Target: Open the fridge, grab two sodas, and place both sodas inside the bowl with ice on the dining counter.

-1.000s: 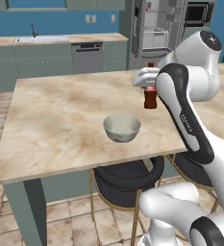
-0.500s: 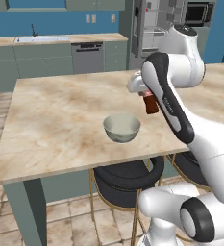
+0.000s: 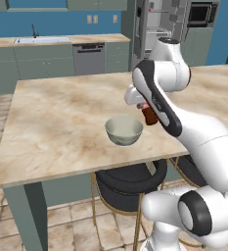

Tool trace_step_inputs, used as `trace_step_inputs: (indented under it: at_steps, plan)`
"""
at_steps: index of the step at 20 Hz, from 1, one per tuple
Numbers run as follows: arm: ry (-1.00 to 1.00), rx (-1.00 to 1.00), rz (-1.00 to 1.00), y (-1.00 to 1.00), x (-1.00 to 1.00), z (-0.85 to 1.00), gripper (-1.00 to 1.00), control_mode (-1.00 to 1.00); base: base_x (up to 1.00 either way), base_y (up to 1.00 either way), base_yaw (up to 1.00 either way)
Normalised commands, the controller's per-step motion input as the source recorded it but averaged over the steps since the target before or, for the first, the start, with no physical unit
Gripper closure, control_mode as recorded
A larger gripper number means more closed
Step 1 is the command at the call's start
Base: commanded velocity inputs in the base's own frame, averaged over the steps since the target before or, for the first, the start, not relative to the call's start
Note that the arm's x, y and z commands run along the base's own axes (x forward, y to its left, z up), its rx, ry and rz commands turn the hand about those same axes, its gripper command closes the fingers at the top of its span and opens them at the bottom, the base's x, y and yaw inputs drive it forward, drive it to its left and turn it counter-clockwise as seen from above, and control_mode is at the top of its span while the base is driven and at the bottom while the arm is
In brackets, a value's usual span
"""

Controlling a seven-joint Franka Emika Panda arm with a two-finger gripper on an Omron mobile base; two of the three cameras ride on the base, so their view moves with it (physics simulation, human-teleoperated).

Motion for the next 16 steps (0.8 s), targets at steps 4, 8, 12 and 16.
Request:
trace_step_inputs:
  at_steps: [4, 8, 12, 16]
  plan:
    - [0.09, 0.0, 0.0, 0.0, 0.34, -0.49, 1.0, -1.0, 0.0, 0.0, 0.0]
    - [0.09, -0.01, 0.0, 0.0, 0.4, -0.44, 1.0, -1.0, 0.0, 0.0, 0.0]
    - [0.12, -0.02, 0.0, 0.0, 0.58, -0.28, 1.0, -1.0, 0.0, 0.0, 0.0]
    - [0.15, -0.04, 0.0, 0.0, 0.63, -0.32, 1.0, -1.0, 0.0, 0.0, 0.0]
